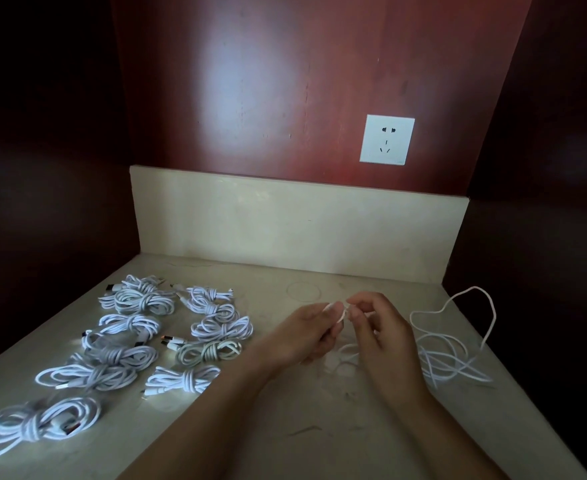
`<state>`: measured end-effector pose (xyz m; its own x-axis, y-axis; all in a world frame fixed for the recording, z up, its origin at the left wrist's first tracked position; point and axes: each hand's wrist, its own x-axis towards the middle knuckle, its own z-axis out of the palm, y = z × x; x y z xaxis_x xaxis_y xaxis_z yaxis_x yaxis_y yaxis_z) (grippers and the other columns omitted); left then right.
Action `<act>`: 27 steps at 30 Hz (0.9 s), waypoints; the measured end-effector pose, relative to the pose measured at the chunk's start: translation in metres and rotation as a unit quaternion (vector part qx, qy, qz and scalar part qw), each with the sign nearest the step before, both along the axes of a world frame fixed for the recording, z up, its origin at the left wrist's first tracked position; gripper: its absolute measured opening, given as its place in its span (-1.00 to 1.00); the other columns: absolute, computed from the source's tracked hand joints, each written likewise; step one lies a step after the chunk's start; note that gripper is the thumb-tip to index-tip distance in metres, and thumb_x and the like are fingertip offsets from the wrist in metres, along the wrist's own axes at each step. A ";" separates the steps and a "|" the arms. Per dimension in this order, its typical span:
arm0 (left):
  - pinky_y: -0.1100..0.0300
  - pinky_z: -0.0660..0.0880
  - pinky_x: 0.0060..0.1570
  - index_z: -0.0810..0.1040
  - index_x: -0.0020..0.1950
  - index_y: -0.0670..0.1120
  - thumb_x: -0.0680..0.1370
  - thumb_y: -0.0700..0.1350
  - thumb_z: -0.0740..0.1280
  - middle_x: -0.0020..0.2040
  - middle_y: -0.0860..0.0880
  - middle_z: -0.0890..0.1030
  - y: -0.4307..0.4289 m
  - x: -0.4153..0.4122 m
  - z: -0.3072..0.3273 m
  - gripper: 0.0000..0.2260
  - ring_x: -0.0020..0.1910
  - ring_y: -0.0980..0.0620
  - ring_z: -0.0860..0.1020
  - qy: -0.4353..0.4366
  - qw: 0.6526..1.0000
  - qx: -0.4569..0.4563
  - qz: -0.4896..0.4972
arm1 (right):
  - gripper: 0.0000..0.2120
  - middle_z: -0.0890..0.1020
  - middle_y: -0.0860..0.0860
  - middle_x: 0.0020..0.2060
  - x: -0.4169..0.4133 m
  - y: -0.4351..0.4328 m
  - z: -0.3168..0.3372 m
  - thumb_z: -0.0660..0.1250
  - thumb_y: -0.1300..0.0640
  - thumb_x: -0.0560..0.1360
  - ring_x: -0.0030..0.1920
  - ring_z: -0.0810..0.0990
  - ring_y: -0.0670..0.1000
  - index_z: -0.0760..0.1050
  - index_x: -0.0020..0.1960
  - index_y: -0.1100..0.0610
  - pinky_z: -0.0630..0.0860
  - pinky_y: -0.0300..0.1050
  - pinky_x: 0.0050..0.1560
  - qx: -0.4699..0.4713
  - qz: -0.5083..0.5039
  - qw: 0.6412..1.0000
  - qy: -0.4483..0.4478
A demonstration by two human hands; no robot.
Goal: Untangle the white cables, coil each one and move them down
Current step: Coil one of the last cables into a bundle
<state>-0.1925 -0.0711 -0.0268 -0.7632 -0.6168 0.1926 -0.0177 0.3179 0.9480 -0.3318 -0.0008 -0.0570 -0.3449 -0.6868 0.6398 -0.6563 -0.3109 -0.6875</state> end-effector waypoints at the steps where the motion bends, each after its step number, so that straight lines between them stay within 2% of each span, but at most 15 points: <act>1: 0.21 0.21 -0.48 0.38 -0.31 -0.06 0.70 0.02 0.08 -0.58 0.08 0.33 -0.001 -0.001 -0.001 -0.61 -0.57 0.11 0.25 0.019 0.999 -0.013 0.027 | -0.88 0.61 -0.12 -0.18 -0.001 0.000 -0.001 0.29 0.14 0.59 -0.23 0.60 -0.05 0.51 0.01 -0.09 0.54 -0.04 -0.22 0.007 -0.002 1.000 -0.013; 4: 0.27 0.28 -0.42 0.54 -0.21 -0.08 0.68 -0.03 0.14 -0.56 0.07 0.35 -0.006 -0.004 -0.007 -0.67 -0.53 0.15 0.30 0.074 0.989 -0.048 0.117 | -0.95 0.63 -0.07 -0.26 -0.003 0.003 -0.002 0.28 0.02 0.57 -0.28 0.61 -0.02 0.48 0.02 -0.11 0.56 0.08 -0.24 0.014 -0.004 1.000 -0.005; 6: 0.31 0.30 -0.40 0.60 -0.15 -0.07 0.68 -0.03 0.16 -0.53 0.06 0.37 -0.009 -0.005 -0.010 -0.69 -0.50 0.14 0.32 0.118 0.979 -0.052 0.161 | -0.95 0.63 -0.07 -0.31 -0.001 0.004 -0.001 0.28 0.00 0.57 -0.31 0.60 -0.03 0.46 0.02 -0.14 0.56 0.08 -0.24 0.022 -0.007 1.000 0.016; 8: 0.32 0.31 -0.37 0.63 -0.11 -0.09 0.67 -0.04 0.16 -0.49 0.06 0.41 -0.012 -0.006 -0.010 -0.69 -0.47 0.17 0.35 0.147 0.967 -0.044 0.205 | -0.89 0.64 -0.13 -0.33 0.002 0.005 0.000 0.29 0.01 0.58 -0.32 0.61 -0.09 0.44 0.06 -0.20 0.57 0.03 -0.22 0.042 -0.020 0.998 0.046; 12: 0.18 0.33 -0.28 0.64 -0.09 0.00 0.66 -0.03 0.17 -0.37 0.06 0.53 -0.019 -0.003 -0.010 -0.73 -0.43 0.23 0.40 0.179 0.945 -0.019 0.274 | -0.85 0.67 -0.25 -0.23 0.008 0.009 0.004 0.18 -0.16 0.57 -0.21 0.64 -0.22 0.38 0.13 -0.26 0.58 -0.09 -0.15 0.060 -0.053 0.990 0.116; 14: 0.12 0.34 -0.26 0.64 -0.10 0.07 0.66 -0.02 0.17 -0.30 0.05 0.60 -0.022 -0.002 -0.010 -0.73 -0.44 0.23 0.41 0.178 0.938 -0.018 0.298 | -0.76 0.68 -0.23 -0.18 0.010 0.009 0.005 0.10 -0.21 0.55 -0.17 0.64 -0.19 0.40 0.16 -0.22 0.58 -0.10 -0.14 0.061 -0.063 0.983 0.160; 16: 0.16 0.34 -0.33 0.64 -0.10 0.05 0.67 -0.04 0.17 -0.23 0.06 0.63 -0.021 -0.001 -0.008 -0.73 -0.46 0.21 0.38 0.183 0.935 -0.003 0.304 | -0.73 0.68 -0.19 -0.17 0.010 0.007 0.004 0.11 -0.18 0.55 -0.18 0.63 -0.15 0.48 0.15 -0.17 0.55 -0.18 -0.15 0.042 -0.066 0.977 0.200; 19: 0.33 0.35 -0.45 0.64 -0.01 -0.08 0.68 -0.04 0.12 -0.08 0.07 0.69 -0.019 0.000 -0.002 -0.68 -0.42 0.21 0.38 0.206 0.937 0.097 0.265 | -0.73 0.68 -0.15 -0.16 0.011 0.007 0.004 0.17 -0.05 0.55 -0.15 0.58 -0.14 0.60 0.12 -0.10 0.38 -0.37 -0.17 0.008 -0.073 0.967 0.245; 20: 0.36 0.39 -0.40 0.63 0.06 -0.08 0.69 -0.02 0.09 -0.04 0.09 0.70 -0.018 0.001 0.000 -0.67 -0.36 0.22 0.44 0.202 0.940 0.131 0.240 | -0.72 0.69 -0.14 -0.14 0.011 0.007 0.004 0.18 -0.04 0.55 -0.13 0.59 -0.13 0.61 0.13 -0.09 0.41 -0.36 -0.16 0.005 -0.069 0.965 0.252; 22: 0.31 0.50 -0.17 0.58 0.11 -0.06 0.69 0.01 0.04 -0.04 0.08 0.72 -0.019 0.000 0.003 -0.66 -0.18 0.23 0.58 0.223 0.934 0.209 0.186 | -0.70 0.69 -0.10 -0.13 0.009 0.006 0.003 0.16 -0.03 0.56 -0.15 0.63 -0.09 0.59 0.19 -0.11 0.54 -0.18 -0.17 0.012 -0.053 0.962 0.266; 24: 0.17 0.55 0.01 0.55 0.10 -0.09 0.69 0.00 0.05 -0.11 -0.02 0.72 -0.020 -0.001 0.006 -0.69 -0.11 0.10 0.67 0.290 0.891 0.317 0.147 | -0.68 0.67 -0.09 -0.20 0.008 0.005 0.003 0.14 -0.04 0.56 -0.21 0.63 -0.03 0.55 0.23 -0.16 0.55 -0.12 -0.26 0.031 -0.044 0.956 0.287; 25: 0.10 0.58 -0.02 0.54 0.09 -0.13 0.69 -0.01 0.07 -0.17 -0.05 0.71 -0.020 -0.001 0.007 -0.70 -0.15 0.03 0.68 0.323 0.862 0.365 0.137 | -0.69 0.66 -0.09 -0.23 0.008 0.005 0.002 0.14 -0.04 0.55 -0.24 0.62 -0.02 0.54 0.22 -0.17 0.55 -0.13 -0.29 0.037 -0.043 0.952 0.300; 26: 0.07 0.61 -0.13 0.52 0.06 -0.15 0.69 -0.01 0.08 -0.25 -0.05 0.68 -0.020 -0.001 0.009 -0.70 -0.24 0.00 0.68 0.349 0.838 0.398 0.133 | -0.69 0.65 -0.09 -0.25 0.008 0.004 0.001 0.15 -0.04 0.54 -0.25 0.62 -0.02 0.54 0.21 -0.17 0.54 -0.15 -0.31 0.039 -0.041 0.949 0.310; 27: 0.13 0.61 -0.28 0.51 0.02 -0.15 0.69 -0.01 0.09 -0.35 -0.04 0.61 -0.020 -0.001 0.010 -0.71 -0.37 0.02 0.63 0.363 0.822 0.417 0.135 | -0.71 0.65 -0.11 -0.26 0.008 0.003 0.002 0.17 -0.04 0.53 -0.26 0.62 -0.03 0.56 0.18 -0.16 0.54 -0.16 -0.31 0.041 -0.039 0.947 0.316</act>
